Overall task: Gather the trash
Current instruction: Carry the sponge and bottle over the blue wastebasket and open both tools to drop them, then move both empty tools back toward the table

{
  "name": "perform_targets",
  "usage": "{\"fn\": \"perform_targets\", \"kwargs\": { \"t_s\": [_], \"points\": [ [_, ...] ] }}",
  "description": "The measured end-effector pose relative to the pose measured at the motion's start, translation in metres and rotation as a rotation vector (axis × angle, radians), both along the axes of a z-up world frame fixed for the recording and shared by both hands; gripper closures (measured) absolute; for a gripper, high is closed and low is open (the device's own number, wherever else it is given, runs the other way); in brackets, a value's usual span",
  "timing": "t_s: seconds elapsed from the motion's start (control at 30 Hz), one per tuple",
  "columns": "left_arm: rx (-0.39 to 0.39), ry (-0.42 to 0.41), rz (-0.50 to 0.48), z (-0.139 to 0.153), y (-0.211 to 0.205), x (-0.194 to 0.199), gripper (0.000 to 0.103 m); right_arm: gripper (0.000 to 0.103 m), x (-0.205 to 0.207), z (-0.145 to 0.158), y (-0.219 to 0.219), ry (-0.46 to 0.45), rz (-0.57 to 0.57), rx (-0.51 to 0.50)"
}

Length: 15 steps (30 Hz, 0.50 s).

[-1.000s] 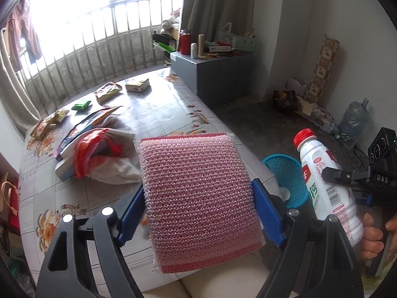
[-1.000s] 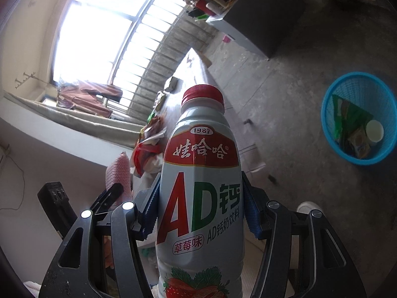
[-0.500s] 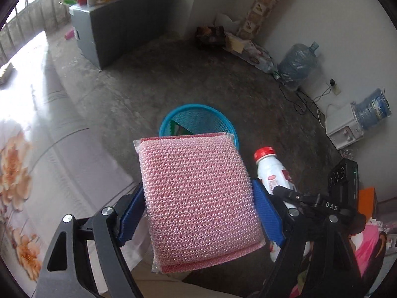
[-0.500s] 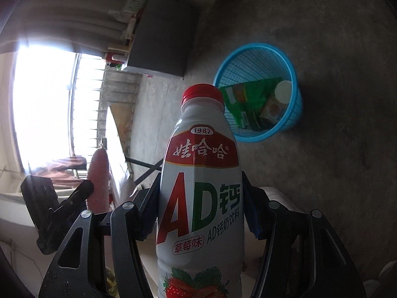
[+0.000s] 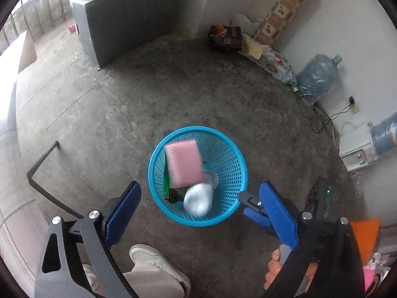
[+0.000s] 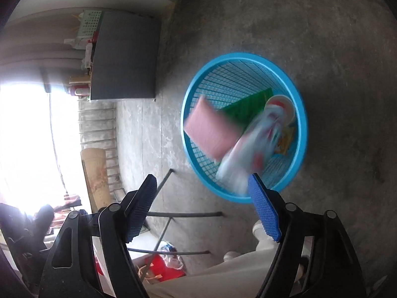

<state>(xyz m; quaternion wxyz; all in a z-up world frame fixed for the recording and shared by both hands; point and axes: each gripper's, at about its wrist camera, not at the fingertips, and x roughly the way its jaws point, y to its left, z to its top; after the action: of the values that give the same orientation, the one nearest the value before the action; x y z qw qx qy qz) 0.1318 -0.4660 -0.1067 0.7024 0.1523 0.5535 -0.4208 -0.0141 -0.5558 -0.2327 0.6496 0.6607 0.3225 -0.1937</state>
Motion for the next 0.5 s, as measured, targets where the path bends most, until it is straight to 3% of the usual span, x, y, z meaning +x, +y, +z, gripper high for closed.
{"fn": "perform_targets", "kwargs": {
  "t_s": [0.27, 0.5],
  "points": [
    [-0.051, -0.044, -0.041, 0.026, 0.044, -0.014, 0.009, 0.030, -0.030, 0.017, 0.036, 0.021, 0.051, -0.062],
    [-0.121, -0.071, -0.043, 0.058, 0.092, -0.026, 0.009, 0.030, -0.042, 0.042, 0.049, 0.031, 0.105, -0.180]
  ]
}}
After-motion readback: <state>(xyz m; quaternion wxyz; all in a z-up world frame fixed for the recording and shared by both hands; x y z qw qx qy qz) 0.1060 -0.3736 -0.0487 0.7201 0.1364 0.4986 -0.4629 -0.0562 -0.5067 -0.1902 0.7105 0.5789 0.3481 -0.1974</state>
